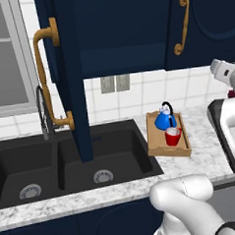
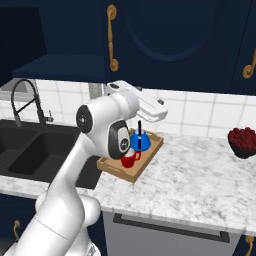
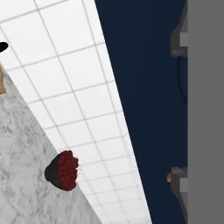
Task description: Pick the kettle from the counter and place it on the tray. Then pick the mug from the cabinet and place it on the tray. Then close the cabinet doors.
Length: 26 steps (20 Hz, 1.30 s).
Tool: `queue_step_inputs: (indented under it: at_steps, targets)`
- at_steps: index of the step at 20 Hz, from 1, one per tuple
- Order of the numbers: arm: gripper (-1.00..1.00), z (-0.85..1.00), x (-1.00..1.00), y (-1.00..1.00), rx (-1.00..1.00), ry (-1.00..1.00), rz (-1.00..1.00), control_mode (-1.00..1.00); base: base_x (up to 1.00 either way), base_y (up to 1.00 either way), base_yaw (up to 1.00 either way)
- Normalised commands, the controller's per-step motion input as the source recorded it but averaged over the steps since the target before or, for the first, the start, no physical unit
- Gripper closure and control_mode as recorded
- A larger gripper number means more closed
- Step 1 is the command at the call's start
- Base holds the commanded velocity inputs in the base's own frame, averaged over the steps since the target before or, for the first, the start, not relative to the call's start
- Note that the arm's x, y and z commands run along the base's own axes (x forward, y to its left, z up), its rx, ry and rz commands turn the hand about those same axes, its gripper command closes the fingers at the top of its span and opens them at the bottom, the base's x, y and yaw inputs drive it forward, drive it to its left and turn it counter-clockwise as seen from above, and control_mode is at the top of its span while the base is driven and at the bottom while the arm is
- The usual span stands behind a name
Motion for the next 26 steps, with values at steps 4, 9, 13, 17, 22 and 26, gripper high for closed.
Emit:
queue_step_inputs:
  at_steps: [4,9,13,17,22,26]
  targets:
    - [-1.00,-0.51,-0.66,0.39,-0.04,0.03,0.00,-1.00,0.00,0.00,0.00]
    - [-1.00,-0.14,-0.68,0.69,-0.11,0.00,0.00,-1.00,0.00,0.00,0.00]
    - [-1.00,-0.12,-0.44,0.88,-0.23,0.00,0.00,-1.00,0.00,0.00,0.00]
    - [-1.00,-0.06,-0.16,0.25,-0.09,0.00,0.00,-1.00,0.00,0.00,0.00]
    - [-1.00,-0.35,-0.37,0.36,-0.24,-0.05,-0.02,-1.00,0.00,0.00,0.00]
    - [-1.00,-0.48,-0.57,0.44,-0.27,-0.09,-0.11,-1.00,0.00,0.00,0.00]
